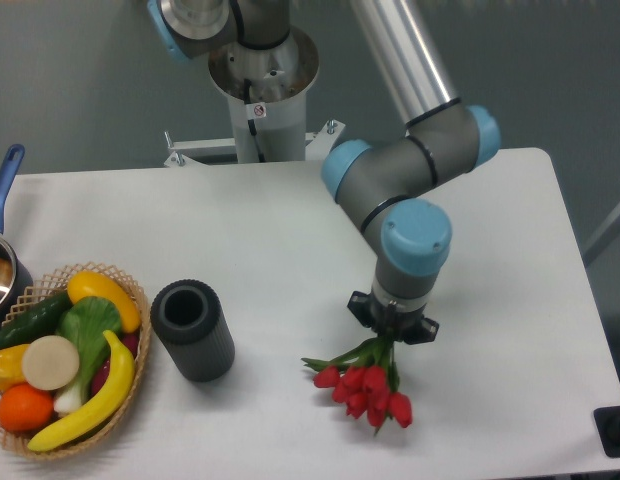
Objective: Pick up the flowers from the table
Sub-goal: 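Lift the red tulip bouquet up off the table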
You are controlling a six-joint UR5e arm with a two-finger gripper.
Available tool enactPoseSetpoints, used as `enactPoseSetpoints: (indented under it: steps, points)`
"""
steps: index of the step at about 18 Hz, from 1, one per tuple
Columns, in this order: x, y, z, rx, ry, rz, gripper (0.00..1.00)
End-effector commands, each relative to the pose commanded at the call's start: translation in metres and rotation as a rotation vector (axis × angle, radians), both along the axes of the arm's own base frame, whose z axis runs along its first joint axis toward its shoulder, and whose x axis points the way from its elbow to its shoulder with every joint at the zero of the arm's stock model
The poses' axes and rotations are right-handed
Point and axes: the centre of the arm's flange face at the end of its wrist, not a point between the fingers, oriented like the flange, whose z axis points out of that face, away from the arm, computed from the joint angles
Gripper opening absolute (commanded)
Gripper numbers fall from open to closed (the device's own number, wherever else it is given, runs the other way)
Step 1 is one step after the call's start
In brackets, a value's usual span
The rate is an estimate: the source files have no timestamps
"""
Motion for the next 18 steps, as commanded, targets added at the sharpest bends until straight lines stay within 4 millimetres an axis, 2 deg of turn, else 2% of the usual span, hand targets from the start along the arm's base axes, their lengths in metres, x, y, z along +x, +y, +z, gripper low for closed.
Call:
enactPoseSetpoints:
  steps: [3, 5, 7, 10, 16, 18]
  points:
    - [-0.012, 0.004, 0.020, 0.020, 0.020, 0.004, 0.00]
    - [-0.015, 0.004, 0.027, 0.022, 0.028, 0.006, 0.00]
    - [-0.024, -0.001, 0.038, 0.014, 0.019, 0.018, 0.00]
    - [-0.027, -0.001, 0.053, -0.013, 0.001, -0.056, 0.00]
    - [-0.027, 0.000, 0.066, -0.017, 0.007, -0.070, 0.00]
    - [-0.026, 0.000, 0.064, -0.020, 0.004, -0.071, 0.00]
